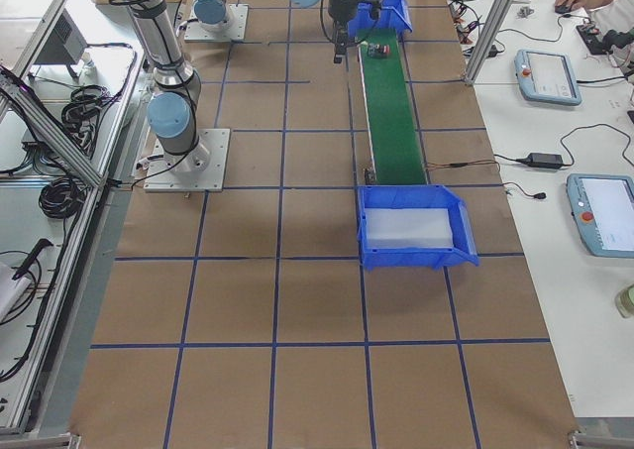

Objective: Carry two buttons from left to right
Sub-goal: 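Return the left gripper to the bin and grasp the yellow-capped button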

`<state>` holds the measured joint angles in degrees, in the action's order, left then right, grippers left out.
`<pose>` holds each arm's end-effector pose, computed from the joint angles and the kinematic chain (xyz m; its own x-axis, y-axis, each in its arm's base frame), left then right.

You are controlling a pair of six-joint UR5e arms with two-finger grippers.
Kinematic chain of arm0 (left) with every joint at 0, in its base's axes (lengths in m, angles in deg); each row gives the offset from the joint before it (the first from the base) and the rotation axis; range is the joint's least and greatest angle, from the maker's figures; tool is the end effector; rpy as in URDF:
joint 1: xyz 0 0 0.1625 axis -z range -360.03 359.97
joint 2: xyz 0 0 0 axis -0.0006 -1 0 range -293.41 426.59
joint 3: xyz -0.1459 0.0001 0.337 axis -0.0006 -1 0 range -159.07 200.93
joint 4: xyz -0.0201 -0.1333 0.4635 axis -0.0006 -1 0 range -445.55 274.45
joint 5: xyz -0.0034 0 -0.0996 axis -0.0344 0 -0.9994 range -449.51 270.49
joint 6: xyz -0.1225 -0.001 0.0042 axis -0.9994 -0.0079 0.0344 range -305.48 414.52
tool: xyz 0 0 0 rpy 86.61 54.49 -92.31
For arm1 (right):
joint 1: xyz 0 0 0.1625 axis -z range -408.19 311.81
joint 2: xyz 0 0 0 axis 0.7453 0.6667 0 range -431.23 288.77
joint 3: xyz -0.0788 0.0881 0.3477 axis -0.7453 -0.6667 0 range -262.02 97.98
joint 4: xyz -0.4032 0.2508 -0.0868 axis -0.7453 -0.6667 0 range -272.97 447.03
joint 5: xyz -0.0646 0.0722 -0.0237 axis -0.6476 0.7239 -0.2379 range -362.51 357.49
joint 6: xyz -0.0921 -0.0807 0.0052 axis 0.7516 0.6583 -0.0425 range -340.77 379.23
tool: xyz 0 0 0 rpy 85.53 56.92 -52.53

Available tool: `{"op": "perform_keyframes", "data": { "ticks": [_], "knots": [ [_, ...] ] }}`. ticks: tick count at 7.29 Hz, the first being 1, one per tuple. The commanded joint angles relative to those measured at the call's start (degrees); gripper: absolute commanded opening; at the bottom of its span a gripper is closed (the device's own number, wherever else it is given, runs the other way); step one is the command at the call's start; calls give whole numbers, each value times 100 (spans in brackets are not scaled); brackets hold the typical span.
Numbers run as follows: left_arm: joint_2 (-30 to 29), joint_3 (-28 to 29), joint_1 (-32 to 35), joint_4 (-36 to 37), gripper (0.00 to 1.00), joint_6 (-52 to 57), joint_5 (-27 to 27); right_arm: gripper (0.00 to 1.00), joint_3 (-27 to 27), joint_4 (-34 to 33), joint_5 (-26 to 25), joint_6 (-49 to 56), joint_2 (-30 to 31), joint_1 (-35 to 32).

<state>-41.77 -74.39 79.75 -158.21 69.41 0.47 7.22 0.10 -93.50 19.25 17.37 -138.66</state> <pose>-0.0202 -0.6398 0.1918 -0.9964 0.0799 0.0287 0.0825 0.9909 0.1066 0.1358 -0.5634 0.3958 -0.9998 -0.0099 0.0172 -0.0087 0.9979 0.0648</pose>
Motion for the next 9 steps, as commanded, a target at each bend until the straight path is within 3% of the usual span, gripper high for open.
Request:
{"op": "perform_keyframes", "data": {
  "ticks": [1, 3, 9],
  "knots": [
    [-403, -56, -42, -264, 98, -558, 37, 100, 14, -200, 28, -28, -140, 21],
    [-746, 101, -42, -469, 98, -820, 28, 100, 23, -193, 20, -2, -159, 21],
    [-959, 84, -33, -425, 95, -1006, 327, 100, 14, -192, 20, 6, -168, 38]
  ]
}}
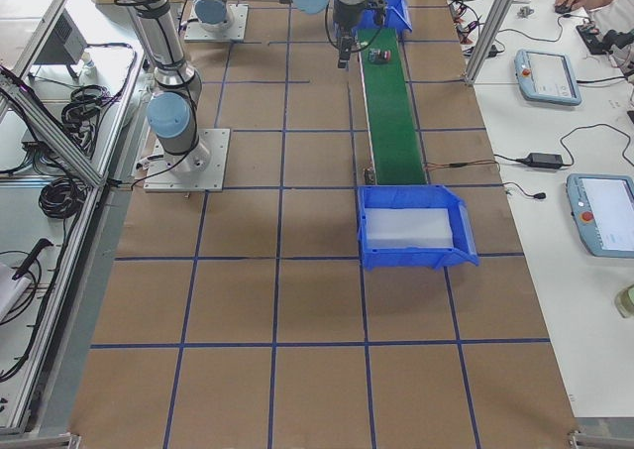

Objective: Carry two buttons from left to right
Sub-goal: 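Return the left gripper to the bin and grasp the yellow-capped button, then carry the yellow button onto the conveyor behind the red button and release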

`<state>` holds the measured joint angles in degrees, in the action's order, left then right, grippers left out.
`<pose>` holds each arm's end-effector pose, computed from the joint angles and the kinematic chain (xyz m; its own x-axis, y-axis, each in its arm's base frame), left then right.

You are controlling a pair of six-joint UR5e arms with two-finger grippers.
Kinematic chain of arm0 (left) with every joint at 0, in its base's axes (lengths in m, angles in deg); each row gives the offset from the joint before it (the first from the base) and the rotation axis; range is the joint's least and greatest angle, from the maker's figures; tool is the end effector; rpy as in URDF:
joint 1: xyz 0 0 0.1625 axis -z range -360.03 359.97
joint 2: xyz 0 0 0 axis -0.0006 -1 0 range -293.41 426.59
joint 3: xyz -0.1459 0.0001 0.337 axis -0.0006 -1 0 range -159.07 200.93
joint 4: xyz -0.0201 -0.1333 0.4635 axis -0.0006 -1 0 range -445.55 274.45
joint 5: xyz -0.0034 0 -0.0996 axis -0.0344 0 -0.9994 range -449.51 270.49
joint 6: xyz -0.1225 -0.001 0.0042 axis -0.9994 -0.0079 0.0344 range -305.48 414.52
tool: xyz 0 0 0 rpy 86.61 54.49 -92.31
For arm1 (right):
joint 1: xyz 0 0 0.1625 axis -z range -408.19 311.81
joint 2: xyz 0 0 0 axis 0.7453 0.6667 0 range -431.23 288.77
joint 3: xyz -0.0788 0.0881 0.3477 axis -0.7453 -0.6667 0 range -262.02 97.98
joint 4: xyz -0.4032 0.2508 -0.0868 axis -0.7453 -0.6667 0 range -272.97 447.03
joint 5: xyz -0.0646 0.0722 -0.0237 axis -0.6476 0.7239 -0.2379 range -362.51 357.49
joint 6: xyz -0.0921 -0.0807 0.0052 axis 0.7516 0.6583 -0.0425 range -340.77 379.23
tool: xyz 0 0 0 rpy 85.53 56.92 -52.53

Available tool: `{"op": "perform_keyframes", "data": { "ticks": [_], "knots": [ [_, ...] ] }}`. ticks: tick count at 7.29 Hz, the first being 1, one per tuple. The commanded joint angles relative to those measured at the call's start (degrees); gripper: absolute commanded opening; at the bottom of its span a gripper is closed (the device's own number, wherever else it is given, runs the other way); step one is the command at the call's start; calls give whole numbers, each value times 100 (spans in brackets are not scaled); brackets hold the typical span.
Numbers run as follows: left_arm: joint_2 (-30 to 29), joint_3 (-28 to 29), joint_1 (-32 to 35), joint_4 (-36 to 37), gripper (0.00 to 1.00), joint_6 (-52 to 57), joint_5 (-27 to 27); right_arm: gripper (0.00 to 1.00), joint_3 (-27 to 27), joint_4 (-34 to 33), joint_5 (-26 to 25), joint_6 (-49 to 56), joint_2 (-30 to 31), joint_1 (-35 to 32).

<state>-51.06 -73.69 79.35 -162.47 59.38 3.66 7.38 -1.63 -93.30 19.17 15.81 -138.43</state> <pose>-0.0108 -0.6293 0.0917 -0.9959 -0.0868 -0.0242 -0.0899 0.9390 0.3319 0.1340 -0.5736 0.3815 -0.9999 -0.0042 0.0138 -0.0033 0.9979 0.0646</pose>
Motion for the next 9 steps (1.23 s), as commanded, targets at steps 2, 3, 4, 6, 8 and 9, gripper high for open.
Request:
{"op": "perform_keyframes", "data": {
  "ticks": [2, 3, 4, 6, 8, 9],
  "knots": [
    [31, 40, 8, 10, 62, -3, -1, 100, 34, 59, -9, -12, -21, 16],
    [93, 40, 8, 10, 47, -3, -1, 100, 34, 68, -70, -38, -21, -2],
    [171, 179, 34, 19, 43, 14, 25, 100, 43, 77, -62, -3, -29, 15],
    [391, 1168, 121, -460, 36, 111, -10, 100, 34, 68, -27, -3, -21, 7],
    [637, 1691, 489, -808, 31, 1482, -106, 100, 34, 50, -35, -3, -29, 7],
    [742, 1684, 743, -729, 31, 2309, -107, 100, 60, 68, -53, 6, -38, 24]
  ]
}}
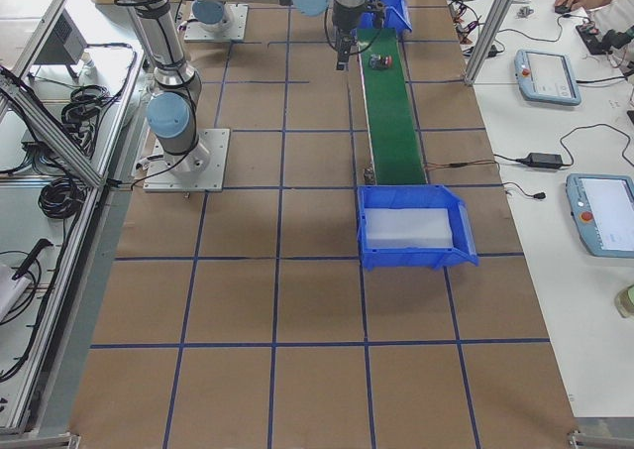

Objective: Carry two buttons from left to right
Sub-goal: 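Carry the yellow button onto the conveyor behind the red button and release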

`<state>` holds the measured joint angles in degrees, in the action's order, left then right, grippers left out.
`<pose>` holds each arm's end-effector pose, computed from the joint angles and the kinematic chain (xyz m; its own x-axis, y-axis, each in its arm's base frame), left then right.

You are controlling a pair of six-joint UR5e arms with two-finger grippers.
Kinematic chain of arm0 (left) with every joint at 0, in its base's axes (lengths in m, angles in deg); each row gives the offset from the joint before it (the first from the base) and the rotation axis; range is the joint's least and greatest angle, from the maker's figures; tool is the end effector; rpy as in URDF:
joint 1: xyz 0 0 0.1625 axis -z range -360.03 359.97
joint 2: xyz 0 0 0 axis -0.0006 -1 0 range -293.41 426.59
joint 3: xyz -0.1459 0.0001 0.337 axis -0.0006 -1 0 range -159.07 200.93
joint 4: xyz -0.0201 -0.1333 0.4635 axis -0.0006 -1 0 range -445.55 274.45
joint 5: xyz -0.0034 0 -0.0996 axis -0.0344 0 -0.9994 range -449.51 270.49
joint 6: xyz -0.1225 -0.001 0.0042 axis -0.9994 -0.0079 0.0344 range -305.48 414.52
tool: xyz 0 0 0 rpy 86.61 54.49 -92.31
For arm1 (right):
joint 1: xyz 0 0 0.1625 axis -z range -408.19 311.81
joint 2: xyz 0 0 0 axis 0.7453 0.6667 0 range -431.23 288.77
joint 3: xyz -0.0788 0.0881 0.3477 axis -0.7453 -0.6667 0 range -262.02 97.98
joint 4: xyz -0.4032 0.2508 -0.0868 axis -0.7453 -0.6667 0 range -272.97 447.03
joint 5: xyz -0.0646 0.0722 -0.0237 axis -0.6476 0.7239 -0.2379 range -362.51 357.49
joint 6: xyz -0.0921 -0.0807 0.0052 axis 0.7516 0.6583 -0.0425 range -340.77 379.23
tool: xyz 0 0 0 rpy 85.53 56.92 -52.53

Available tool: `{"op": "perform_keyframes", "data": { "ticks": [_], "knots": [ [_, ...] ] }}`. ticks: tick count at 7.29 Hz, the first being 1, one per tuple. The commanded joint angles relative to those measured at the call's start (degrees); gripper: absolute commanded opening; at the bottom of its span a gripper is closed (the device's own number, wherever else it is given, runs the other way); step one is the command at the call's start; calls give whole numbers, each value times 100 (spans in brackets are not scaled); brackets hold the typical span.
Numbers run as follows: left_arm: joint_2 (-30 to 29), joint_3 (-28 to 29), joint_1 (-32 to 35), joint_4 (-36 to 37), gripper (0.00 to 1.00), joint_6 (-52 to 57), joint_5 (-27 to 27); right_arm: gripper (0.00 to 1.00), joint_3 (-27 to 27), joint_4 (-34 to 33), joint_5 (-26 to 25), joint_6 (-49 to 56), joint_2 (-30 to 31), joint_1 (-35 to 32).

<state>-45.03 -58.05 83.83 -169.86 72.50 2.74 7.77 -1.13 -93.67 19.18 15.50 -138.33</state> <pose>-0.0551 -0.6900 0.2880 -0.9782 0.2074 -0.0108 0.2055 0.9742 0.0935 0.1322 -0.5728 0.3738 -0.9998 -0.0035 0.0203 -0.0017 0.9963 0.0854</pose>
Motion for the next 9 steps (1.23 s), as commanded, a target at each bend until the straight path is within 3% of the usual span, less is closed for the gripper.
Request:
{"op": "perform_keyframes", "data": {
  "ticks": [1, 5, 6, 9],
  "knots": [
    [201, 120, 637, 420, 32, 2111, -14, 100, 21, -8, -24, 5, -7, 14],
    [-262, -73, 1702, 1538, 33, 4611, 56, 100, 39, -35, -16, 5, -7, 40],
    [-499, -152, 1808, 1601, 37, 5471, 65, 100, 39, -52, -24, 5, -7, 40],
    [-791, -223, 1862, 1602, 36, 7027, 265, 100, 39, -70, -7, -4, -59, 40]
  ]
}}
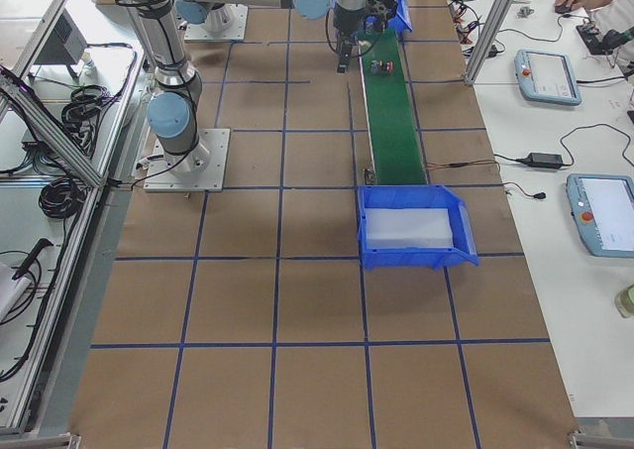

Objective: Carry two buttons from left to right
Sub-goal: 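Carry the yellow button onto the conveyor behind the red button and release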

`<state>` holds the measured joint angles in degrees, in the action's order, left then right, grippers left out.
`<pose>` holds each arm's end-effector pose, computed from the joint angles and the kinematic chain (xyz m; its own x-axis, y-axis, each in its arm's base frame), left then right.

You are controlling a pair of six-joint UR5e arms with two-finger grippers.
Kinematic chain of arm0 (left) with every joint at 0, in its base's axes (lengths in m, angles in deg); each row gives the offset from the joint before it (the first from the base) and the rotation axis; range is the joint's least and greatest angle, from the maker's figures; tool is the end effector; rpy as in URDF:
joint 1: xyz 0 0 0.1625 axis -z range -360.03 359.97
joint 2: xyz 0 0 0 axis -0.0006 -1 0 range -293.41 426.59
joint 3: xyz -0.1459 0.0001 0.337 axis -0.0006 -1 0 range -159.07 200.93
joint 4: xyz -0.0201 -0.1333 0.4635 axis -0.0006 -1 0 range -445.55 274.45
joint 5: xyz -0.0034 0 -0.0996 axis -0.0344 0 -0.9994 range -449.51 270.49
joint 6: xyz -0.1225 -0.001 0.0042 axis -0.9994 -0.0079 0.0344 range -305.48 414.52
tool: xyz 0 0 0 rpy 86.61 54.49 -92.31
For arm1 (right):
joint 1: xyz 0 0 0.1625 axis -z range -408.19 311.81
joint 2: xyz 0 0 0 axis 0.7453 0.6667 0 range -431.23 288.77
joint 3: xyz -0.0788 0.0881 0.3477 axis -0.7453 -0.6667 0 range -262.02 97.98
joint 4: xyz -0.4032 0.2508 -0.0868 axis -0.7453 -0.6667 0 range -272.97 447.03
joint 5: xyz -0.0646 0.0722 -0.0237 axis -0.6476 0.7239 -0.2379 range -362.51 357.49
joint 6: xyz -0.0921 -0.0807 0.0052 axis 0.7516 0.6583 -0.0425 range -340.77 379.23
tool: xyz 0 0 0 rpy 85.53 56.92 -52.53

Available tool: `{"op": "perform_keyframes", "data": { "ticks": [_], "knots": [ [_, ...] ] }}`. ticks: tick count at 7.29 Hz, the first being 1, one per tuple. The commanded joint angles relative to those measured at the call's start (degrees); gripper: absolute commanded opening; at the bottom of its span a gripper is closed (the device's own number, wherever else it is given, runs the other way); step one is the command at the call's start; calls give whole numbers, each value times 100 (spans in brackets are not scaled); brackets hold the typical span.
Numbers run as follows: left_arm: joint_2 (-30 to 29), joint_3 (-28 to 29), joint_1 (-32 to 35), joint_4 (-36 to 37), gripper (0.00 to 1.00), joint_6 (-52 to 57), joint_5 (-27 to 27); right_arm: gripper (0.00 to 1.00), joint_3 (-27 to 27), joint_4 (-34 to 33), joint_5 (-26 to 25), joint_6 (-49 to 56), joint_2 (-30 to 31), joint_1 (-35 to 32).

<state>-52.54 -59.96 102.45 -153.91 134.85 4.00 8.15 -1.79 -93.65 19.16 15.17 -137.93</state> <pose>-0.2780 -0.6736 0.2049 0.0492 0.9981 -0.0381 0.9973 -0.0471 0.0556 0.1283 -0.5754 0.3679 -0.9998 0.0038 0.0199 0.0056 0.9963 0.0863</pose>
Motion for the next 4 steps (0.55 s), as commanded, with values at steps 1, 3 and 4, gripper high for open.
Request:
{"op": "perform_keyframes", "data": {
  "ticks": [1, 3, 4],
  "knots": [
    [-40, -23, 0, 41, 36, 1104, 594, 100, 0, 5, -18, -1, -27, 0],
    [-101, -163, -53, 533, 38, 1054, 712, 100, 0, -4, -27, 7, -53, 9],
    [-171, -225, -44, 691, 43, 1045, 886, 100, 0, 5, -27, 7, -45, 9]
  ]
}}
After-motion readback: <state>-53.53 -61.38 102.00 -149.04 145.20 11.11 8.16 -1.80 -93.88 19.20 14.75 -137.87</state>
